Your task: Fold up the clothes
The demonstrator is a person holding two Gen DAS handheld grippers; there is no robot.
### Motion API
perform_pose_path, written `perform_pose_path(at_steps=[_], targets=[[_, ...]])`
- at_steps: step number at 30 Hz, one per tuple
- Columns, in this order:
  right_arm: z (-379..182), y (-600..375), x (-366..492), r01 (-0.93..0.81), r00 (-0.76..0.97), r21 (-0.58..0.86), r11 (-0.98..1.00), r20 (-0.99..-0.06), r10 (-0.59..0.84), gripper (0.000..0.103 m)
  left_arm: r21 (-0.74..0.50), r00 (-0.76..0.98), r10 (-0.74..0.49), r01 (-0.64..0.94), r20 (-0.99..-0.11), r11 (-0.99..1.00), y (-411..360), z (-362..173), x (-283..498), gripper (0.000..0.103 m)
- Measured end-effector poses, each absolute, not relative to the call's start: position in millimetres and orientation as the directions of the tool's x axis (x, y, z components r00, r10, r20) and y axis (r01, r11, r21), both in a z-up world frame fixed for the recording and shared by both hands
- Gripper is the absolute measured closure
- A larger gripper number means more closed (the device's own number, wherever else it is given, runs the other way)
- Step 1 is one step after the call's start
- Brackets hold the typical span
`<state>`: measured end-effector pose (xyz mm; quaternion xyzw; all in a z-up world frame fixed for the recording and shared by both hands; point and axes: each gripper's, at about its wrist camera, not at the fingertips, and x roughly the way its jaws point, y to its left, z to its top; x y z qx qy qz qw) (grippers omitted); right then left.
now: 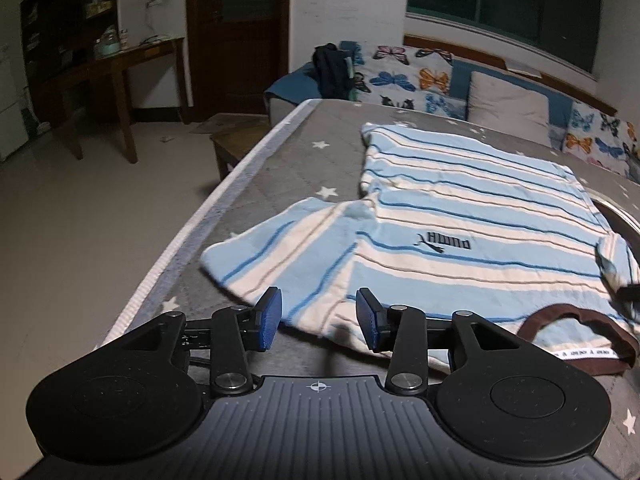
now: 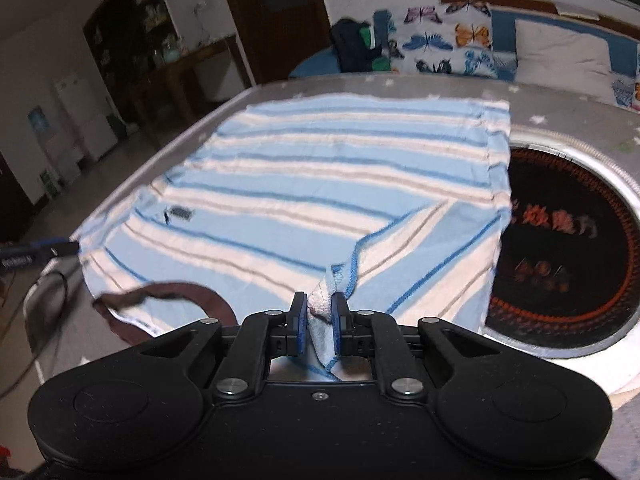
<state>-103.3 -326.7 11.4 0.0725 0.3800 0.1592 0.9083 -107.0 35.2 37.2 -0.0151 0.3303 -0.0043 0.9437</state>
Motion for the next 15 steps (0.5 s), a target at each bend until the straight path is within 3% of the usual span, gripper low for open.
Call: perform_pose_path(at_steps=[7,15], targets=[[29.3,-332.9,-113.2,-0.260,0.672,0.236,0.936,-0.652,0.351,0.079,-0.047,0.774,0.018,-0.061,-0.633,0.997,46.1,35.9,-100.7,0.058],[26.6,-344.6,-114.8,-0.218,0.672,0.172,0.961,-0.687,0.276,0.079,-0.084,0.756,0.075,-0.170,-0.650,0.982,66.9,31.0,-85.1,0.058]])
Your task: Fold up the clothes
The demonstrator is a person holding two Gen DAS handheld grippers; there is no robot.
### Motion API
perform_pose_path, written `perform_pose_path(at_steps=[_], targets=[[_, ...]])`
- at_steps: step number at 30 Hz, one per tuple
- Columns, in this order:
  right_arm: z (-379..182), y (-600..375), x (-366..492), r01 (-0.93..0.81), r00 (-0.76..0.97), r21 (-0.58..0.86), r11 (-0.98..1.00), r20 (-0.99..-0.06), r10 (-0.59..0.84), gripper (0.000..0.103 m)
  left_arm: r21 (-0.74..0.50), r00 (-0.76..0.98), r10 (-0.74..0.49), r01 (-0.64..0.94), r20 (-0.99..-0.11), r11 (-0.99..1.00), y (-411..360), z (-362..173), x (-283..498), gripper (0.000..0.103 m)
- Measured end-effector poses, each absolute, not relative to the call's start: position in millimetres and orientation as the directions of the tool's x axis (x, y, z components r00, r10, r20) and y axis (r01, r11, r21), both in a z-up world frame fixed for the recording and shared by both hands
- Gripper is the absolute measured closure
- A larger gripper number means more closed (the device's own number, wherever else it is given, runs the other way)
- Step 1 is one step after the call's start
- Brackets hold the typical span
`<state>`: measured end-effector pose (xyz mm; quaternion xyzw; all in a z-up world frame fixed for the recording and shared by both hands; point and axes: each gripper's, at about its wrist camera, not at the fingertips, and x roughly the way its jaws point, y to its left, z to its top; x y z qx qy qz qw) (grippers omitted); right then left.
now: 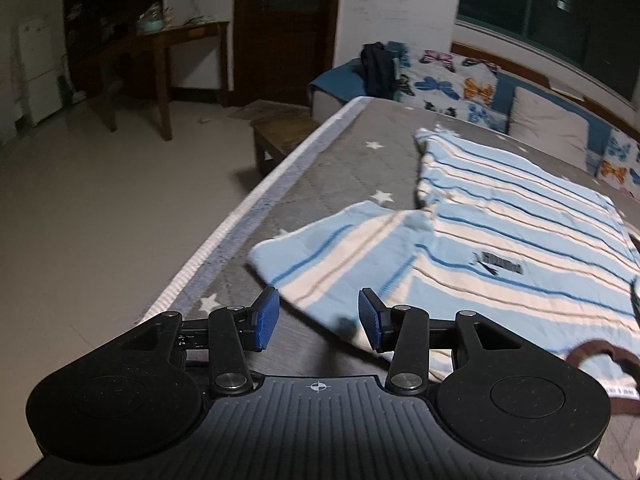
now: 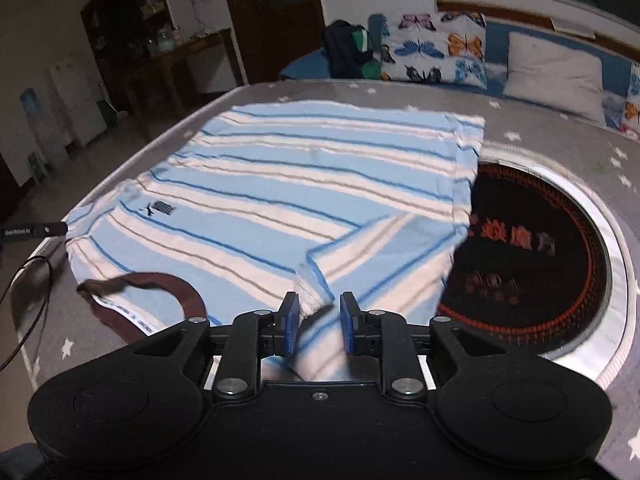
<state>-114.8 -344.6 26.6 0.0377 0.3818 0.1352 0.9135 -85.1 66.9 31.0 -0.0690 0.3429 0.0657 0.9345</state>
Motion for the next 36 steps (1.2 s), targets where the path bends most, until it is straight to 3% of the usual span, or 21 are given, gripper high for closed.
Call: perform_pose_path(at_steps=[6,8,9,12,17,20,25,28,31,36], targets=[[17.9,-343.0,-111.7,-0.215,0.654,0.169,0.962,-0.706,0.270,0.078,-0.166,0.728,0.056,-0.229,-0.684,0.959,87.7,22.0,-66.2,0.064],[16.8,-342.6,-110.6,-0.216,0.649,0.167,0.962,-0.711,0.269,0.078,-0.163,0.734,0.063,-0.232,-0.676,0.959,88.5,20.9,-64.4,0.074],[16.5,-342.5,-110.5,-0.217,0.647,0.166,0.962,-0.713,0.269,0.078,-0.157,0.737,0.068,-0.231,-0.672,0.960,88.4,20.3,-63.5,0.088],[16.5,-341.9,-110.2,-0.220,0.644,0.163,0.962,-0.716,0.268,0.077,-0.191,0.752,0.050,-0.230,-0.657,0.954,91.8,19.8,-64.6,0.099],[17.0,-340.9,-109.9,-0.224,0.640,0.158,0.962,-0.720,0.267,0.075,-0.281,0.834,-0.017,-0.166,-0.551,0.945,91.5,36.5,-80.9,0.100],[17.6,-340.4,-109.6,-0.226,0.637,0.155,0.962,-0.723,0.266,0.075,-0.277,0.899,-0.118,-0.005,-0.422,0.961,72.1,62.0,-98.5,0.100],[18.4,-339.9,-109.0,-0.226,0.636,0.150,0.962,-0.725,0.263,0.074,-0.286,0.875,-0.334,0.239,-0.350,0.928,36.4,77.1,-108.6,0.100],[18.4,-339.1,-109.1,-0.227,0.639,0.149,0.963,-0.723,0.262,0.074,-0.287,0.825,-0.438,0.349,-0.357,0.892,15.2,73.9,-107.9,0.100],[20.5,-340.2,-109.1,-0.227,0.644,0.150,0.962,-0.718,0.264,0.072,-0.266,0.717,-0.528,0.456,-0.456,0.849,-13.2,57.9,-98.9,0.099],[24.2,-341.4,-110.9,-0.233,0.651,0.152,0.961,-0.709,0.270,0.069,-0.246,0.606,-0.550,0.514,-0.574,0.822,-27.6,41.3,-91.9,0.098]])
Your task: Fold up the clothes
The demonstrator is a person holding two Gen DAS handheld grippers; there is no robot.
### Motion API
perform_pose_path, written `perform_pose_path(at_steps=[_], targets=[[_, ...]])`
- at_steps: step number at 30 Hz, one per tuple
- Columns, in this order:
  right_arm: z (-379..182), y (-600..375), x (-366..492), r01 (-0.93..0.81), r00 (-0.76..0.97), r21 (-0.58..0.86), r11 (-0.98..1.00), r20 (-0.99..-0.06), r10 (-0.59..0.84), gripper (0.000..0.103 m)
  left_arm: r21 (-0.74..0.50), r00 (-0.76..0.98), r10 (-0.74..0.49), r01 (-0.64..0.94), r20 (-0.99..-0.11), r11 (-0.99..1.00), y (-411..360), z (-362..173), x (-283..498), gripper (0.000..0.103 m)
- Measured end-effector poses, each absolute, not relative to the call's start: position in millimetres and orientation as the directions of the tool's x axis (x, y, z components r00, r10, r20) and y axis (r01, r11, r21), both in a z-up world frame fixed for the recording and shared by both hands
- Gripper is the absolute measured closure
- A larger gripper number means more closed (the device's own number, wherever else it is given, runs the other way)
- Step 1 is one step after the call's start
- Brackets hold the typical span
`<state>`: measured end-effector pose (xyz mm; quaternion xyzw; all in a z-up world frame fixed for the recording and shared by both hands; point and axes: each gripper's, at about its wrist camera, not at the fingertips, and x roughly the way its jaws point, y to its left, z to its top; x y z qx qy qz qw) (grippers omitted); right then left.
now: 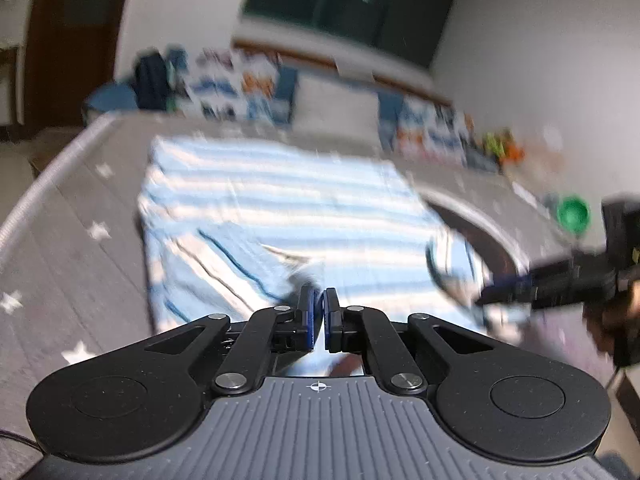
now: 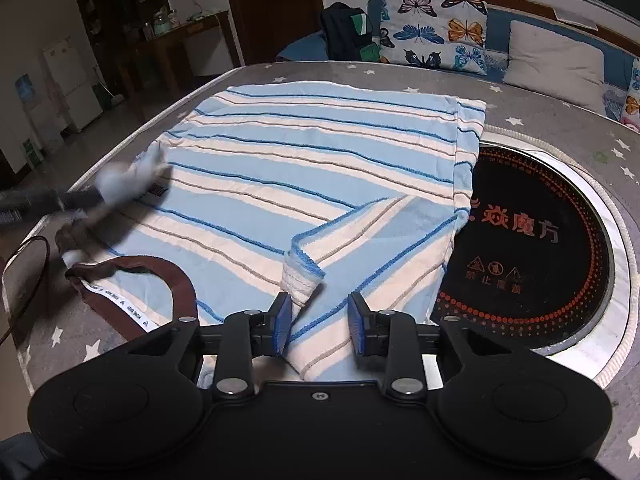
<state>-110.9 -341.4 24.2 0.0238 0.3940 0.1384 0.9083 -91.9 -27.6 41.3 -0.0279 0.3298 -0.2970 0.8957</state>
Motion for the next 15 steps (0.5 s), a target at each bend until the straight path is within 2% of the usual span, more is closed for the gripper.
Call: perform_pose_path(at_steps=[6,13,15], targets=[[28.1,-343.3,-107.9,-0.241,0.662,0.165,0.956,-0.692,0.286,0.069,-0.205,0.660,-0.527,0.504,-0.536,0.839,-17.9,53.4,-81.4,0.098],[16.2,-337.1,-100.8,-0.249,0.646,0.153,0.956,-0.709,0.281,0.070,-0.168,0.614,-0.434,0.442,-0.660,0.881,-22.3,24.0,-45.1,0.098],[17.7,-336.5,-101.9,-0.253,0.644,0.150,0.956,-0.711,0.282,0.069,-0.141,0.616,-0.425,0.455,-0.663,0.879,-24.0,20.7,-47.7,0.098]])
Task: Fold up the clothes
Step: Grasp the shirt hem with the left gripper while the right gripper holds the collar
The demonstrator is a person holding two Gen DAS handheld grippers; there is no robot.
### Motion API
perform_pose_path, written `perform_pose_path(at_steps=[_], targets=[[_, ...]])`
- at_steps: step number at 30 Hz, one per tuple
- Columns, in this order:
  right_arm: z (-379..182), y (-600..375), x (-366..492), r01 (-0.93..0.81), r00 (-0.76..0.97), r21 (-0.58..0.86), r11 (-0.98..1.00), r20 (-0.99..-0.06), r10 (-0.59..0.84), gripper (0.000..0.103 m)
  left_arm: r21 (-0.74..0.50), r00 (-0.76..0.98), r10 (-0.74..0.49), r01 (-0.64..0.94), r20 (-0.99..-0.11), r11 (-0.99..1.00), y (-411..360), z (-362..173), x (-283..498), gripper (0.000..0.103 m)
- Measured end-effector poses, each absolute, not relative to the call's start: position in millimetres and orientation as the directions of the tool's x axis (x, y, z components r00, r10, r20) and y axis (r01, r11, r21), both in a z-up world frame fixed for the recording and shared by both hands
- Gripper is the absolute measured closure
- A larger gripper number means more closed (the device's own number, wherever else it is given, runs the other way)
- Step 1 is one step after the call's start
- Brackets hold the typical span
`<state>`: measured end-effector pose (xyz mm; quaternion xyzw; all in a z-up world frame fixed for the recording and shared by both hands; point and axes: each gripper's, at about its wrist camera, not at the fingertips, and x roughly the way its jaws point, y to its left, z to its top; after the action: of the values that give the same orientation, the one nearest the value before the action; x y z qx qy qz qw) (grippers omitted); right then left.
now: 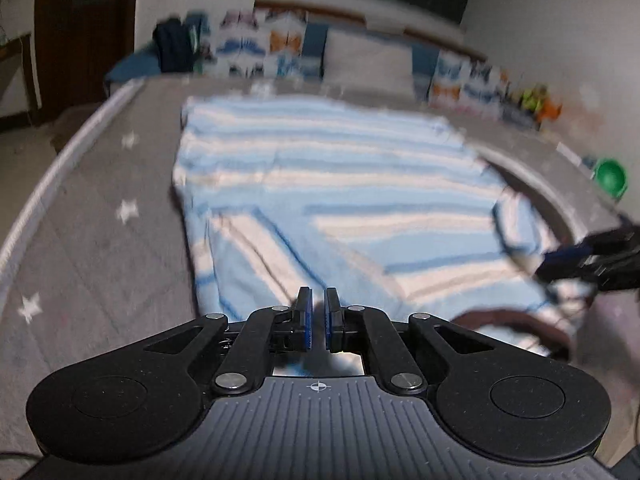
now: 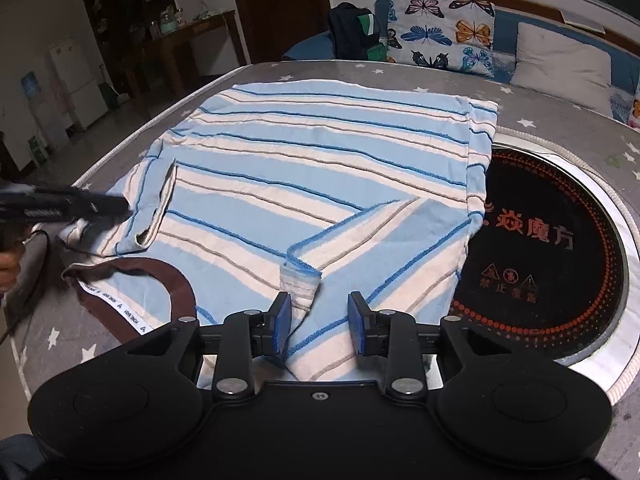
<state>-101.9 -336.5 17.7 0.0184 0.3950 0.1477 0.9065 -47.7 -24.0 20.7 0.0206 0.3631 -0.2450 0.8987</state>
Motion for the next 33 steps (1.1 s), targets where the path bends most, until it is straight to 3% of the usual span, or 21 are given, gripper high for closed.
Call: perform_pose_path(at_steps=[5,9,24,33], targets=[[29.4,-336.6,-115.7,-0.303,0.634,0.123,0.945,-0.714,0.297,0.069,-0.094,0.616,-0.440,0.511,-0.653,0.855,-12.6,34.3,-63.5,0.094],[37.5,-336.2,-131.5,-0.360,0.615,0.085,0.929,-0.727,0.305,0.055,-0.036,0.615,-0.464,0.578,-0.637,0.815,-5.4,43.3,-86.5,0.079],[23.8,-300.8,-164.0,-0.546,0.553,-0.043,0.837,-0.769,0.321,0.055,0.253,0.610,-0.488,0.749,-0.625,0.612,-16.7,26.7,-140.3,0.071],[23.0,-298.7,-158.4,-0.547,0.578,-0.086,0.833,-0.759,0.301,0.078,0.360,0.607,-0.492,0.783,-0.624,0.508,-30.8,8.3,-142.5,0.070]])
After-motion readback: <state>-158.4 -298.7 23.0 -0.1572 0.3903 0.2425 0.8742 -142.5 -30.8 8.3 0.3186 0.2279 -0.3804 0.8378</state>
